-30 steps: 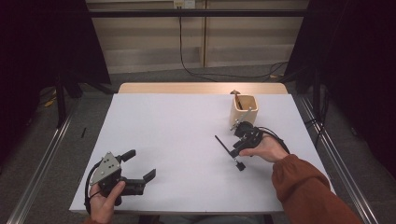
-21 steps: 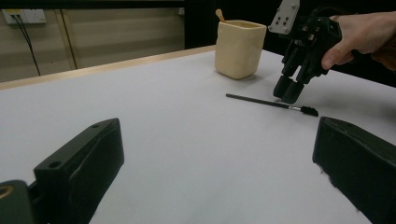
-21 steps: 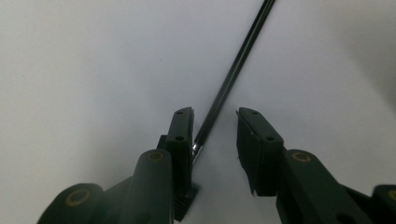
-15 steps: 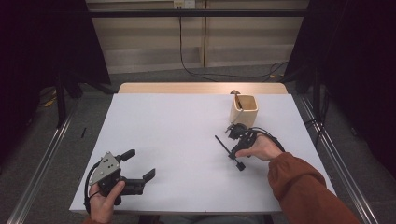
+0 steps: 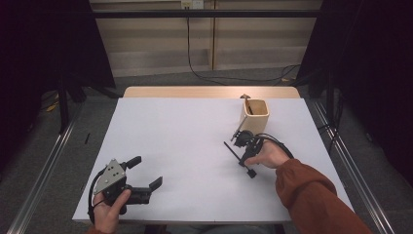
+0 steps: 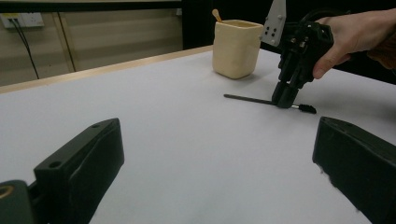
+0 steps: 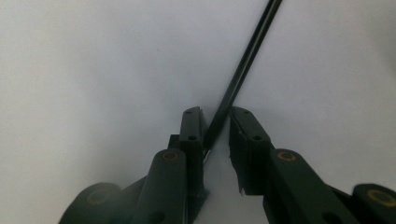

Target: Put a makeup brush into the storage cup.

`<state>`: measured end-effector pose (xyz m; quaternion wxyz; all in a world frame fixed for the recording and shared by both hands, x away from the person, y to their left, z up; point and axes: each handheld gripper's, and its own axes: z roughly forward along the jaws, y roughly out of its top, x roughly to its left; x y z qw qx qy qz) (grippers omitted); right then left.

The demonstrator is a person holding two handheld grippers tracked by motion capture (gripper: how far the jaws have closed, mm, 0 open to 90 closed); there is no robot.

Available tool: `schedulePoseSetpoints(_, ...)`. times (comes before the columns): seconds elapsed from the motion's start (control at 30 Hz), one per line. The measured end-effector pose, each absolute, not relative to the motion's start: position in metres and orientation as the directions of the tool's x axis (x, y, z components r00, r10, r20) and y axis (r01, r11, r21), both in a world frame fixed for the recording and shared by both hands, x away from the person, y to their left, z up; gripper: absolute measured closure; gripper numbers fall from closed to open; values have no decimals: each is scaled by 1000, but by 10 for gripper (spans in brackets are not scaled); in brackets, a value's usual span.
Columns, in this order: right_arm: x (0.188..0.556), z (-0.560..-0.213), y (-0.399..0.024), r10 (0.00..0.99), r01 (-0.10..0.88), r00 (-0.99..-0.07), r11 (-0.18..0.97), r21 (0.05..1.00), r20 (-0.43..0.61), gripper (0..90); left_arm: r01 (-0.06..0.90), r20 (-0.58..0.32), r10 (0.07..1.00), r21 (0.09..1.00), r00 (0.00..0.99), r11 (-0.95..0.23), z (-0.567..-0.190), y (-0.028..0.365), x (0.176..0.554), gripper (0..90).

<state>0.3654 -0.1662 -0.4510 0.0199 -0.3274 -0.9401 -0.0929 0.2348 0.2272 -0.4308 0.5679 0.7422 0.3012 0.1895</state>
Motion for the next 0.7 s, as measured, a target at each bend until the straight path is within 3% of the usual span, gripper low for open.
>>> schedulePoseSetpoints(0.27,369,-452,-170,638,648,-762,744,164,114,855,229,-50,660,955,749,-187,-431,225,235,21)
schedulePoseSetpoints(0.7,369,-452,-177,640,655,-756,729,201,142,860,234,-51,661,953,748,-191,-432,225,236,21)
